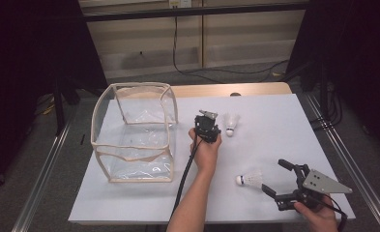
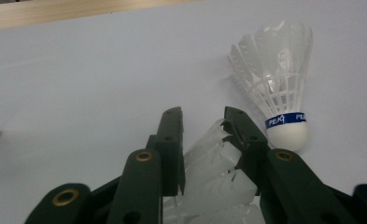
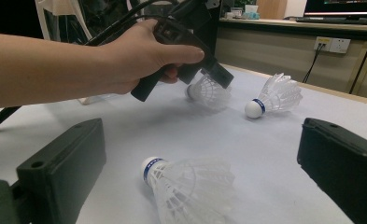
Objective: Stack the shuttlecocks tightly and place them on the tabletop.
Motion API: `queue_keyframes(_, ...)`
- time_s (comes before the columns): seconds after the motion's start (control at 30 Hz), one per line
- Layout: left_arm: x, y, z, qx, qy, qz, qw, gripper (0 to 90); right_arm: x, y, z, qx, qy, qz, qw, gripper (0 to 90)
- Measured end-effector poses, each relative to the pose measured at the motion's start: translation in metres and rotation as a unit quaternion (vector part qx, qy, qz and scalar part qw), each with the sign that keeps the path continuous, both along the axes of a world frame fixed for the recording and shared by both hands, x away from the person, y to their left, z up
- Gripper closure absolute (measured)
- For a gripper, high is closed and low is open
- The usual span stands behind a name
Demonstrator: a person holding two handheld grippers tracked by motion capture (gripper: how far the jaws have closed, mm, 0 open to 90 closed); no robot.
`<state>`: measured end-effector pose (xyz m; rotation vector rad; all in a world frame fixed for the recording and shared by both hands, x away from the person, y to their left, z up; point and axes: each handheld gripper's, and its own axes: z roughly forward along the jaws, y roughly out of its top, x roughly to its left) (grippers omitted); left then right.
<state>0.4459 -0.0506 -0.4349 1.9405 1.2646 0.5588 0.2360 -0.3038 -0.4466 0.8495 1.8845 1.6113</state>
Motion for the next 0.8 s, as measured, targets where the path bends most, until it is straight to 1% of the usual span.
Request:
queue_keyframes(0.33, -0.0002, -0.0005, -0.0002, -0.001, 0.001, -0.002, 1.0, 65.4, -0.0005, 0.0004, 0.0002, 0.001, 0.002, 0.0, 1.0, 0.6)
queue_keyframes(0.53, -0.0001, -0.0008, 0.0001, -0.005, 0.004, -0.004, 1.0, 62.5, -0.0004, 0.0005, 0.0001, 0.001, 0.002, 0.001, 1.0, 0.7)
queue_keyframes(0.67, -0.0003, -0.0009, 0.0014, -0.003, 0.0, -0.003, 1.0, 61.7, -0.0003, 0.0006, 0.0001, 0.0, 0.002, 0.001, 1.0, 0.6)
queue_keyframes(0.73, -0.0001, -0.0009, 0.0019, -0.007, -0.002, -0.001, 1.0, 61.0, -0.0004, 0.0005, 0.0001, 0.001, 0.002, 0.001, 1.0, 0.6)
queue_keyframes(0.8, 0.0, 0.0001, 0.0031, -0.005, -0.002, -0.002, 1.0, 60.9, -0.0003, 0.0003, -0.0001, 0.0, 0.002, 0.001, 1.0, 0.6)
